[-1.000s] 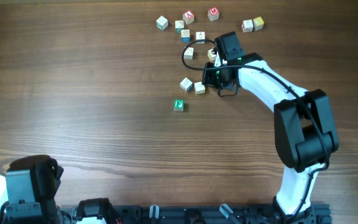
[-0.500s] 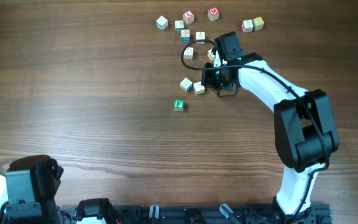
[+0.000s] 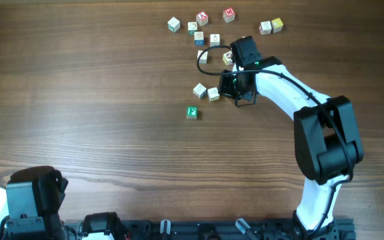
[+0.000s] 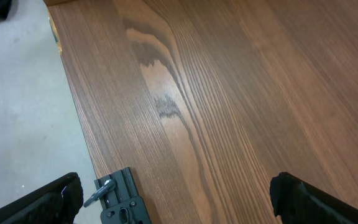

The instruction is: Form a circle

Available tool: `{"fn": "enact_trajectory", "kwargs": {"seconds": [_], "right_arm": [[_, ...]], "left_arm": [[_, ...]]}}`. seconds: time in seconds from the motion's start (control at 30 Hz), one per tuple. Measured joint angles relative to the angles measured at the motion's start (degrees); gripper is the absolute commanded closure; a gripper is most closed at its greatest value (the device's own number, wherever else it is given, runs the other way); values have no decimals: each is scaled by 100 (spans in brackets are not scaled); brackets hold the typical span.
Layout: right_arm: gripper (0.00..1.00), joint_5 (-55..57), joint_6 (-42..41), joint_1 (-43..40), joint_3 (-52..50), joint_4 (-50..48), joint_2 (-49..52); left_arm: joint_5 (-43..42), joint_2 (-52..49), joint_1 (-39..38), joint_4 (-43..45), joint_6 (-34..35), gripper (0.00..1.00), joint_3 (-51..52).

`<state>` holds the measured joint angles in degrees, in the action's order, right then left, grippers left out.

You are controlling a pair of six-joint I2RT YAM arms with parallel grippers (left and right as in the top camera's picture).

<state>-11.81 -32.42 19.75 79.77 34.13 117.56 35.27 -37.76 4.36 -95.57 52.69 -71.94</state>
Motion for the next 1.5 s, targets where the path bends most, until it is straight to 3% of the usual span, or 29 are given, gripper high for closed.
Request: {"fn": "enact_trajectory", "kwargs": {"seconds": [1.2,1.5], "right_arm": [[96,-409,76,0,-2,136,0],[95,35,13,0,-2,-452,0]], "left_arm": [[0,0,0,0,0,0,0],[0,0,0,0,0,0,0]]}}
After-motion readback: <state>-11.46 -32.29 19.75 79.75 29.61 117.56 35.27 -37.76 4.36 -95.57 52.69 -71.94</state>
